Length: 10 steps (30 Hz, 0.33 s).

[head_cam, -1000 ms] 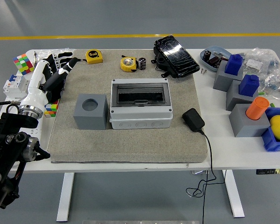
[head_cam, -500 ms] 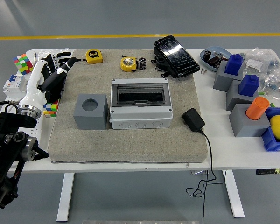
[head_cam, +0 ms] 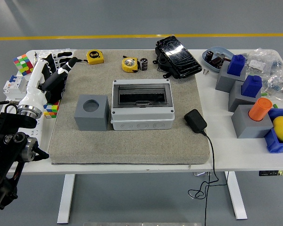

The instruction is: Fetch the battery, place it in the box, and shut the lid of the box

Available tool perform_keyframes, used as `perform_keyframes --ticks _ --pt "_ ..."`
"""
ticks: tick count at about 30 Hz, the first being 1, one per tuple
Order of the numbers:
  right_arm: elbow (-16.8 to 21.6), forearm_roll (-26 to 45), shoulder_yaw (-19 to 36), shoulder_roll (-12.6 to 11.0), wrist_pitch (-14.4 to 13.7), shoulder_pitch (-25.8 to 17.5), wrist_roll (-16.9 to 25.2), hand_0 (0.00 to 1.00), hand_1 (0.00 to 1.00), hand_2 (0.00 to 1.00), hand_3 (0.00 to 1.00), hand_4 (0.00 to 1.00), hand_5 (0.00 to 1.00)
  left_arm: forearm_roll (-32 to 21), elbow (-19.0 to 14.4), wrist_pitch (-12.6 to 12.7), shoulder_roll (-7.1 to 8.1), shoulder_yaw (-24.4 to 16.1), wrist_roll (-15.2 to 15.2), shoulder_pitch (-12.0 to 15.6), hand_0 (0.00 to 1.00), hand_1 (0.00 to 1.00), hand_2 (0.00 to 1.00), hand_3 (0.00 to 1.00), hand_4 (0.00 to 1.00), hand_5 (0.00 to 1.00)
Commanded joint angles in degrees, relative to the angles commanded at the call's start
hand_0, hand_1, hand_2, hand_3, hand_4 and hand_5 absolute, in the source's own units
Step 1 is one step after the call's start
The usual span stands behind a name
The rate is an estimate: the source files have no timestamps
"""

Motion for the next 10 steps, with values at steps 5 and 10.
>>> perform_keyframes --ticks 5,10 --pt "0.0 0.0 -0.1 0.0 0.0 0.0 0.0 0.564 0.602 0.596 0.546 0.927 0.488 0.0 -0.1 0.0 0.16 -0.1 -0.1 0.1 0.696 0.701 0.647 0.658 0.983 0.554" --pt "0.0 -0.2 0.1 -0.1 -0.1 0.1 0.0 0.564 0.602 0.597 0.546 0.927 0.488 0.0 -0.2 0.0 0.16 -0.2 -0.1 0.2 0.697 0.7 0.647 0.659 0.982 0.553"
